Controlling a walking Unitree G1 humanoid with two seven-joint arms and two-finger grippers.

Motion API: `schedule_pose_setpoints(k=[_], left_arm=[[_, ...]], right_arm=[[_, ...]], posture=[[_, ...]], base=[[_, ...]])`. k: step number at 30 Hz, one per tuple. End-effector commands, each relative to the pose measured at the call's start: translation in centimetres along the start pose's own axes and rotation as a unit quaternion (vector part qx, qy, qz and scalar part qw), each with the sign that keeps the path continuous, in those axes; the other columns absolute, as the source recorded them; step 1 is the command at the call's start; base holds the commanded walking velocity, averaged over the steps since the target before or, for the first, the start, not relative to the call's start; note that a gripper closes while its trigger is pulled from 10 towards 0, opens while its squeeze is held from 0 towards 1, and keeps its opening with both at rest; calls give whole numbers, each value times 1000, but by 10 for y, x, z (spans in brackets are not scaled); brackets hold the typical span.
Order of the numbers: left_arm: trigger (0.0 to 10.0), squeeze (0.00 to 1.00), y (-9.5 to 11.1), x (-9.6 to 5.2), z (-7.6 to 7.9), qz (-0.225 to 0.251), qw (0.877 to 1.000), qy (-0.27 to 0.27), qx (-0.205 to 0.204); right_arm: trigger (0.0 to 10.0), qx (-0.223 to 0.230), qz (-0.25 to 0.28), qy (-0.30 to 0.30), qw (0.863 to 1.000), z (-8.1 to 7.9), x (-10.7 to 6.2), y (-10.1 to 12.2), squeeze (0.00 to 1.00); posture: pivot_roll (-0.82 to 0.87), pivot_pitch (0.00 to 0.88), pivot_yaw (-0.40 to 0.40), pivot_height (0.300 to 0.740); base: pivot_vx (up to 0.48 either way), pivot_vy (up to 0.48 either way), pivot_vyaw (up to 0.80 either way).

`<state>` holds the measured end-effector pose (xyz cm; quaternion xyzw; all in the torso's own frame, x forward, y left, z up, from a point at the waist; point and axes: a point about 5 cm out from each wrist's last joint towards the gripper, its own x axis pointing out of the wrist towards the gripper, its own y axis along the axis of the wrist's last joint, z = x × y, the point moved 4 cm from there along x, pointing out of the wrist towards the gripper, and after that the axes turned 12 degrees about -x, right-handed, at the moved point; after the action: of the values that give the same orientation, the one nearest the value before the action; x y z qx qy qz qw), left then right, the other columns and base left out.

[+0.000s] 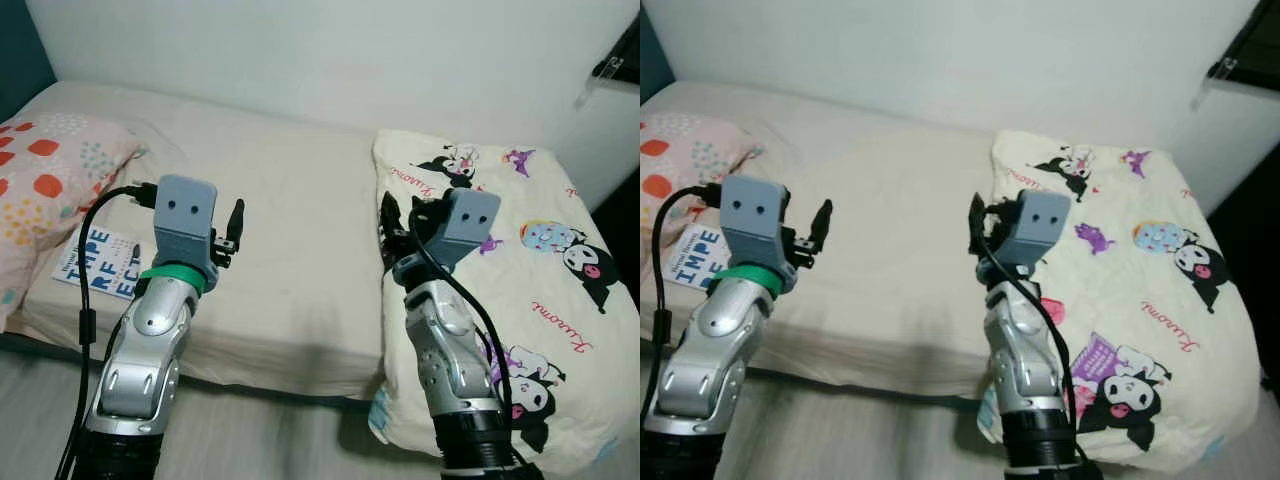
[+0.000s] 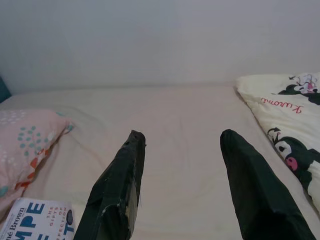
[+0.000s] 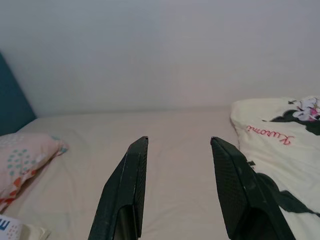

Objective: Clean up the room

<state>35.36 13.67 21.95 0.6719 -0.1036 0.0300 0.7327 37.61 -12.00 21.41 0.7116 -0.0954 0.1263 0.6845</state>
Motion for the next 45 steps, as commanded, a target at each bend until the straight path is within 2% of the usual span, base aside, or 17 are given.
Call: schedule_pose_setpoints(k=[1, 26, 36, 39, 41, 42, 43, 44, 45], left_arm=[[10000, 0, -4, 0, 6, -5, 1000, -10, 3], [10000, 0, -19, -3, 2, -26, 1000, 3, 2], [10000, 0, -36, -13, 1, -51, 999, 11, -15], [10000, 0, -42, -16, 2, -61, 998, 9, -22], [10000, 0, -64, -24, -1, -104, 993, 17, -47], [10000, 0, -81, -31, -4, -135, 990, 21, -47], [10000, 0, -103, -42, -3, -172, 985, 7, -28], [10000, 0, -103, -42, -3, -172, 985, 7, -28], [10000, 0, -118, -50, -3, -195, 981, -6, -12]], right_arm=[[10000, -6, -5, -13, 1000, 9, -3, -3, 0], [10000, -17, -9, 3, 1000, 3, -6, -7, 0], [10000, -30, -37, 14, 999, -2, -19, -27, 0], [10000, -48, -50, 27, 997, -2, -25, -36, 0], [10000, -75, -82, 49, 993, 0, -35, -59, 0], [10000, -87, -106, 62, 989, 1, -43, -74, 0], [10000, -111, -144, 72, 981, 4, -56, -98, 0], [10000, -111, -144, 72, 981, 4, -56, -98, 0], [10000, -127, -170, 79, 974, 7, -65, -113, 0]], posture=[[53, 66, -5, 740], [46, 64, -12, 740], [41, 76, -15, 740], [36, 69, -19, 740], [34, 66, -24, 740], [32, 63, -27, 740], [35, 60, -29, 740], [35, 60, -29, 740], [37, 57, -31, 740]], base=[[0, 0, 0], [0, 0, 0], [0, 0, 0], [0, 0, 0], [0, 0, 0], [0, 0, 0], [0, 0, 0], [0, 0, 0], [0, 0, 0]])
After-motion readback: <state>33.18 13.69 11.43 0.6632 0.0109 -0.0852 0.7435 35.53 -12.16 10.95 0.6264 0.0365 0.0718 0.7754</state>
